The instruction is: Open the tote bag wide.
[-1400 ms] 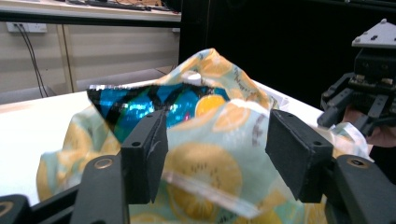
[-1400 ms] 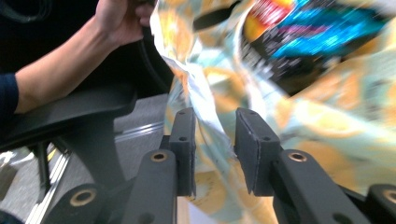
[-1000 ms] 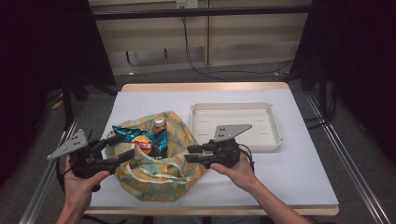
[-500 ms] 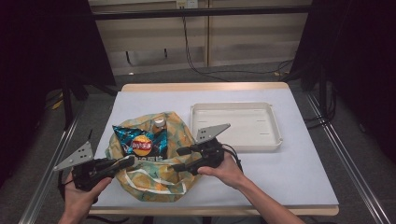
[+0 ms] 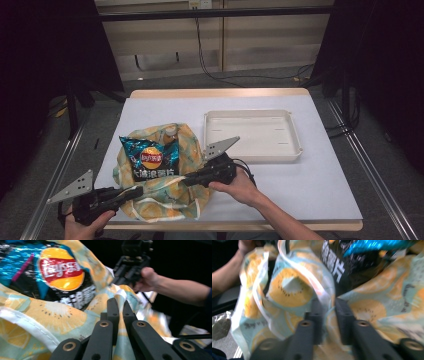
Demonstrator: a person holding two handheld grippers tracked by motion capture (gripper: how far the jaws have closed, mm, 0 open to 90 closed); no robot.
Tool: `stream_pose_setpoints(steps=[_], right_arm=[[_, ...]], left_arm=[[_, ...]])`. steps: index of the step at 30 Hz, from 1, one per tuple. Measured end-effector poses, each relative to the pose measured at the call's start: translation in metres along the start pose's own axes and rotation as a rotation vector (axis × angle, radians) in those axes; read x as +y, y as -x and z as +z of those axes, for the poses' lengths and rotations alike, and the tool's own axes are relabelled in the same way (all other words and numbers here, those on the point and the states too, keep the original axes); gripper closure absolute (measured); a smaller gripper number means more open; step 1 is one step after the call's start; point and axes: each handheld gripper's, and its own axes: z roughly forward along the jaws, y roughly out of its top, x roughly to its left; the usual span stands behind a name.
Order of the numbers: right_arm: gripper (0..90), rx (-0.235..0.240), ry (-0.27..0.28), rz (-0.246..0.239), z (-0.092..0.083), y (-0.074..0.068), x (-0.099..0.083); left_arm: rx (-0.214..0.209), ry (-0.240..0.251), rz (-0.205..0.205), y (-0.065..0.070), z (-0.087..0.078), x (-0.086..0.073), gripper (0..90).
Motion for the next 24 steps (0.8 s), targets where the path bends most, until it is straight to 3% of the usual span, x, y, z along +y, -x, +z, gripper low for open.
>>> stream_pose_setpoints(steps=[3, 9, 12, 17, 20, 24], right_arm=[[88.3, -0.008, 0.016, -0.013, -0.006, -0.004, 0.003], [89.0, -0.038, 0.066, -0.029, -0.020, -0.013, 0.009], [88.9, -0.012, 0.075, -0.033, -0.020, -0.016, 0.010], [87.5, 0.042, 0.039, -0.053, -0.008, -0.030, 0.010], [87.1, 0.066, -0.005, -0.057, 0.000, -0.035, 0.003], [86.5, 0.071, -0.021, -0.032, 0.005, -0.032, -0.011]], left_arm=[[-0.043, 0.012, 0.033, 0.010, 0.000, 0.001, 89.5], [-0.017, -0.077, 0.057, 0.014, 0.015, -0.005, 89.4], [0.014, -0.147, 0.073, 0.008, 0.022, -0.010, 89.7], [0.081, -0.217, 0.053, -0.006, 0.025, -0.020, 89.9], [0.085, -0.252, 0.034, -0.013, 0.026, -0.028, 89.9], [0.086, -0.250, 0.005, -0.018, 0.024, -0.033, 90.0]])
